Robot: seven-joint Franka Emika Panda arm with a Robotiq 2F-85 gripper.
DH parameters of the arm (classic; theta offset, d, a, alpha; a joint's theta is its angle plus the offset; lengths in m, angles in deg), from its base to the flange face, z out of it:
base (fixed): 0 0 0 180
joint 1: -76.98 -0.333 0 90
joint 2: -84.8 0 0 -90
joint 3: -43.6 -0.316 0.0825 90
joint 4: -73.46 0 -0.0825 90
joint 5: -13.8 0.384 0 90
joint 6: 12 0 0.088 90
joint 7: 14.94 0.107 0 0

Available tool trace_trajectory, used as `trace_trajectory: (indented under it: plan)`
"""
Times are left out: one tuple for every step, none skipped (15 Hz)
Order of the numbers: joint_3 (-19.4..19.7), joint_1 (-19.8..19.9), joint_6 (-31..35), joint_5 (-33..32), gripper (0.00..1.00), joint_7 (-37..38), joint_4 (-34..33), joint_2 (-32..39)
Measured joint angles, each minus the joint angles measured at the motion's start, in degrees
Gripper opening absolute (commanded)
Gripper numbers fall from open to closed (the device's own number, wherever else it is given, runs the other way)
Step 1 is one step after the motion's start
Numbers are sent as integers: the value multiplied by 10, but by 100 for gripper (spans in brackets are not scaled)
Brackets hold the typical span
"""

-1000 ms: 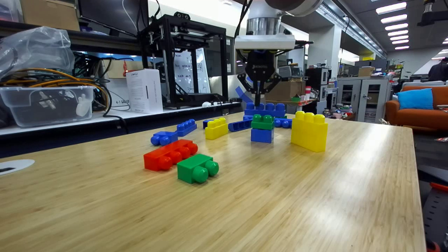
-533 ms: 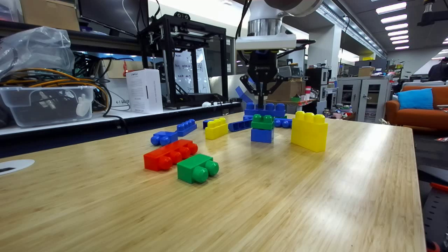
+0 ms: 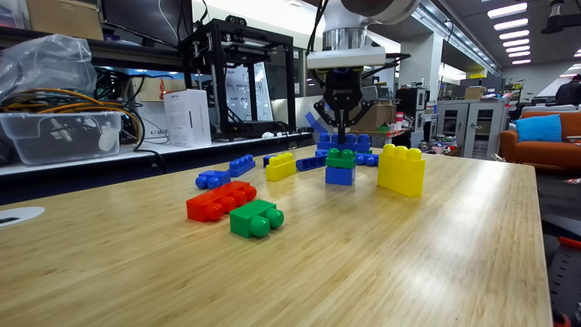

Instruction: Pick up the blue and green object, move it to the right side of the table, then pick up the green object on the far right of the table and put it on the blue and green object

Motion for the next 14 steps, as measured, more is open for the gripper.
trace_trajectory:
  plan:
    - [0, 0, 0, 0, 0, 0, 0, 2]
    - [0, 1, 0, 0, 0, 0, 0, 4]
    - [0, 1, 0, 0, 0, 0, -1, 7]
    - [0, 1, 0, -1, 0, 0, -2, 10]
    - [0, 1, 0, -1, 0, 0, -2, 13]
    - [0, 1, 0, -1, 0, 0, -3, 15]
    - [0, 1, 0, -2, 0, 0, -4, 17]
    - [0, 1, 0, -2, 0, 0, -5, 19]
    - [0, 1, 0, -2, 0, 0, -6, 23]
    - [0, 1, 0, -3, 0, 0, -8, 24]
    - [0, 1, 0, -3, 0, 0, -8, 25]
    - [0, 1, 0, -3, 0, 0, -9, 25]
    - [0, 1, 0, -3, 0, 0, -9, 25]
    - [0, 1, 0, -3, 0, -1, -9, 25]
